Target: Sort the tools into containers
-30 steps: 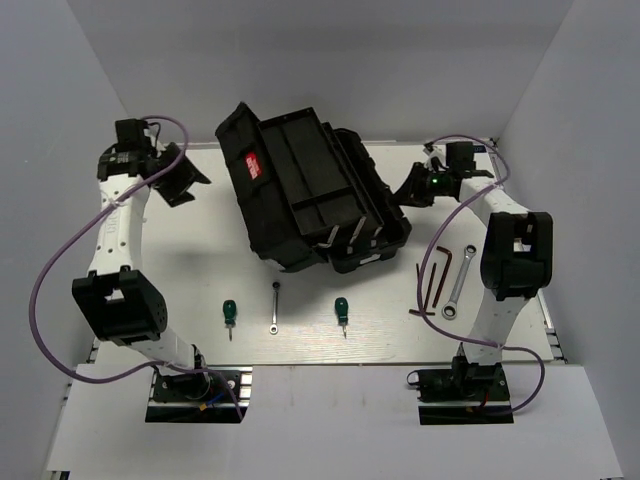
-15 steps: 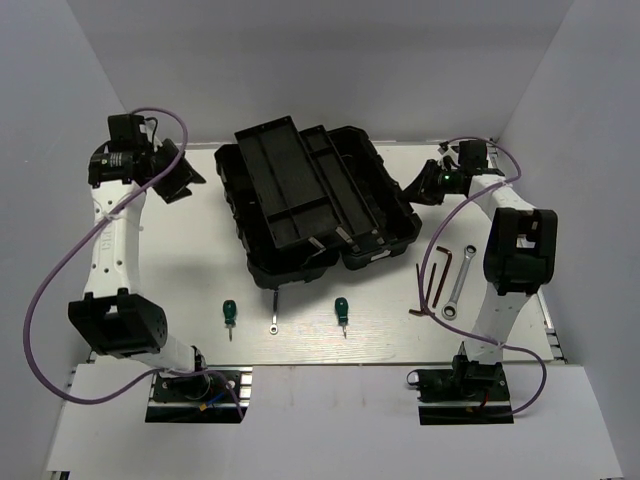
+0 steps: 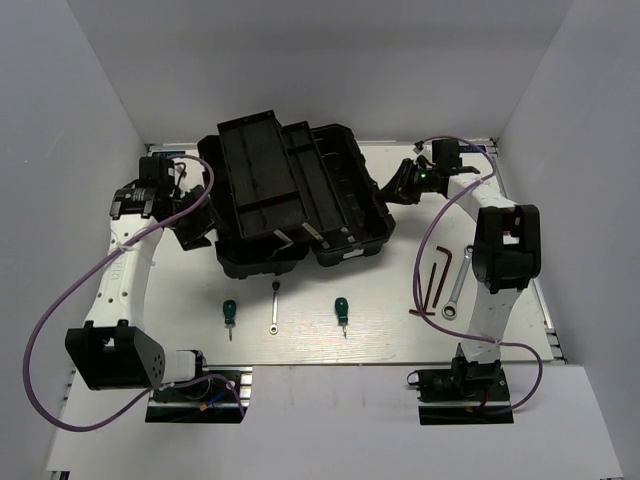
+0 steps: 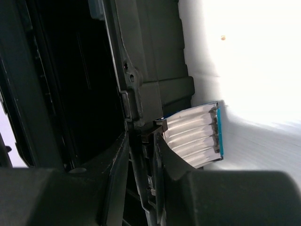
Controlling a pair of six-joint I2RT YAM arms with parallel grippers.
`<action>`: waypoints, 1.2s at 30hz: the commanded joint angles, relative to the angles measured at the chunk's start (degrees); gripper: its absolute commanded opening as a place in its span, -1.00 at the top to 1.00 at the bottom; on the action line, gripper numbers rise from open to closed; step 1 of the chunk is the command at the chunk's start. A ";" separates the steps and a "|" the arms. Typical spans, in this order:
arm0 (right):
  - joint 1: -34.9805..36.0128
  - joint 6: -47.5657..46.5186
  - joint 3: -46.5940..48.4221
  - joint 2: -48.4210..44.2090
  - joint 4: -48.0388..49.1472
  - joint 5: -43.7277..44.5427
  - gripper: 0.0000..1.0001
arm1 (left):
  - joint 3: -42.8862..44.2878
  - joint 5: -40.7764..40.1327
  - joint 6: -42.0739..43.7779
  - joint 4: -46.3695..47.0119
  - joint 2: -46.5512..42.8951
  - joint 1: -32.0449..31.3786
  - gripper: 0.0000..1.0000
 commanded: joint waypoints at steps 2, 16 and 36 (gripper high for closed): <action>1.19 -2.18 -2.42 1.02 -5.02 3.53 1.00 | 2.42 -1.92 1.03 1.82 -0.03 -1.82 -0.35; 0.23 -6.40 -3.56 -2.06 -7.57 1.60 0.85 | 0.67 -19.85 5.16 1.29 8.05 -8.15 -0.14; -0.22 -11.85 -1.10 -1.10 -14.33 -1.83 1.00 | 16.48 -25.39 7.37 6.13 23.86 -9.91 0.82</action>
